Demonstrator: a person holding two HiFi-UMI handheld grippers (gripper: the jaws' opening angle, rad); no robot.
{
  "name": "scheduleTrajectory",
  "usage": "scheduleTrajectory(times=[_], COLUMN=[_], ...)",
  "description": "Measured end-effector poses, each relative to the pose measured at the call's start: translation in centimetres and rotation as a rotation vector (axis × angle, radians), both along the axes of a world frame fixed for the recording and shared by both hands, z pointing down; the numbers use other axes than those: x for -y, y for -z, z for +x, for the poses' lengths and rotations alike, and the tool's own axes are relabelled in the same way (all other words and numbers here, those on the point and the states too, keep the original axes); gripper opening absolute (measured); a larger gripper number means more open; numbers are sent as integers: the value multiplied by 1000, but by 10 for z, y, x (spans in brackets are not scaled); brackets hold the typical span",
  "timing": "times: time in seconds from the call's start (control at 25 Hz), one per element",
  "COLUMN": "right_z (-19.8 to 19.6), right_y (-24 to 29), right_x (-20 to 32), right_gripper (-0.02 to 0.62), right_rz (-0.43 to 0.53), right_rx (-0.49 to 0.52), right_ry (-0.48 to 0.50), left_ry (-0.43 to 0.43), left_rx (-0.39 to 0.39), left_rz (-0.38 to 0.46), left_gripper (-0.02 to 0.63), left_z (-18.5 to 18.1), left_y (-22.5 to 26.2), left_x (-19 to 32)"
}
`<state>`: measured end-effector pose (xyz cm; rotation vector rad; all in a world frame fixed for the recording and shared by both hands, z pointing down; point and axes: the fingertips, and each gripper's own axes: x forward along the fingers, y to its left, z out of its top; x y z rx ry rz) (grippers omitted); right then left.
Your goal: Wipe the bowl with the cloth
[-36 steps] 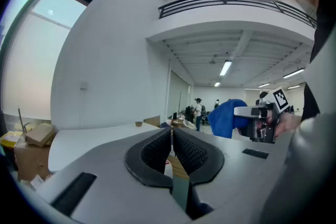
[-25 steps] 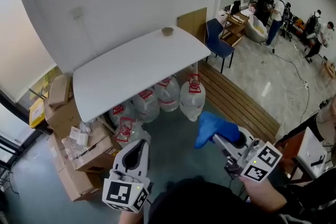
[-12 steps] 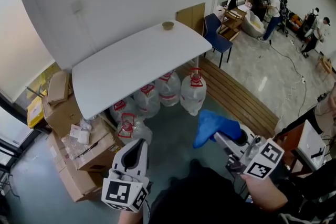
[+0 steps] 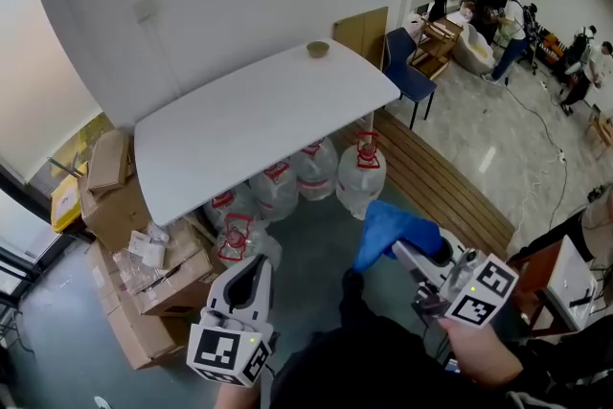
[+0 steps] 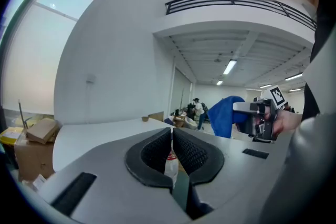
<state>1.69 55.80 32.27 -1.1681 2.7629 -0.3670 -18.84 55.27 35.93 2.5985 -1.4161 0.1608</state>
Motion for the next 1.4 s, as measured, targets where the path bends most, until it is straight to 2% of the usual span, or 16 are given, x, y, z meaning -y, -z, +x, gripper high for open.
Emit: scheduleTrajectory(times=[0.2, 0.68, 0.92, 1.2, 1.4], right_z=[23, 113, 141, 160, 160], right_y=[-3, 1, -7, -17, -21], right_x=[52, 186, 225, 253, 287], right_gripper=[77, 77, 77, 77, 77], right_rz=[-6, -21, -45, -65, -71], right_rx=[17, 43, 62, 89, 84], right_ry=[13, 26, 52, 47, 41], left_ry=[-3, 1, 2, -5, -3], left_rx=[28, 68, 81, 92, 81], left_rz=[3, -1, -11, -29, -39], left_gripper=[25, 25, 25, 25, 25], left_z=[26, 115, 151, 166, 163], left_y=[2, 17, 17, 9, -2], left_x=[54, 190, 234, 267, 303])
